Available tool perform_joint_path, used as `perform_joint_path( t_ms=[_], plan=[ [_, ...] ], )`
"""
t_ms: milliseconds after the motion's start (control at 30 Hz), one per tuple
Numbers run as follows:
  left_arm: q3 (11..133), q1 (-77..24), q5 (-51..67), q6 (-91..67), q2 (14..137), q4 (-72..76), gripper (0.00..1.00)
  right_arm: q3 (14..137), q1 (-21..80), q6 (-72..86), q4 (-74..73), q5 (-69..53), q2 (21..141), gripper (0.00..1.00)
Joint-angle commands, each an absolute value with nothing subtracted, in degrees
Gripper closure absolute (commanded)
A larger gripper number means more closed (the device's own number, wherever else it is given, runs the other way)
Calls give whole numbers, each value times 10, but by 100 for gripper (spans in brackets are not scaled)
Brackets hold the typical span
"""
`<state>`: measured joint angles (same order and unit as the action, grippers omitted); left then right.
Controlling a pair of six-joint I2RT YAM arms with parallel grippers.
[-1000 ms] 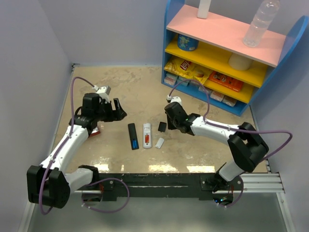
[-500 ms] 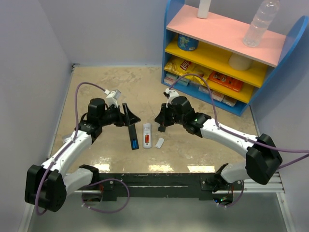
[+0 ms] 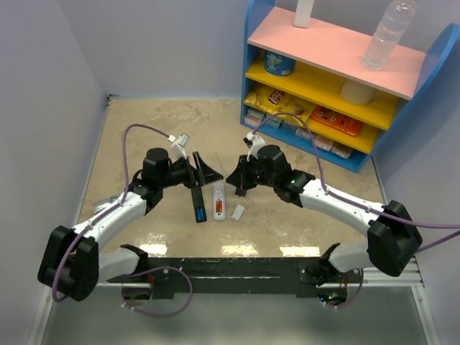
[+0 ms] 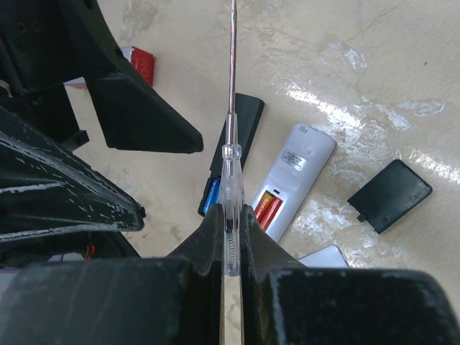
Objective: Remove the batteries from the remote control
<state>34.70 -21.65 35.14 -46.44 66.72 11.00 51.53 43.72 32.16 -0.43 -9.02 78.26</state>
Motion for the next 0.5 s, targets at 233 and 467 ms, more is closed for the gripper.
perform_joint_path(
  t_ms=[233, 467],
  plan=[
    [357, -263, 317, -528, 730, 172, 33, 497, 453, 328, 45, -112, 753, 100],
    [339, -265, 320, -575, 749, 189, 47, 486, 457, 309, 48, -115, 745, 100]
  ],
)
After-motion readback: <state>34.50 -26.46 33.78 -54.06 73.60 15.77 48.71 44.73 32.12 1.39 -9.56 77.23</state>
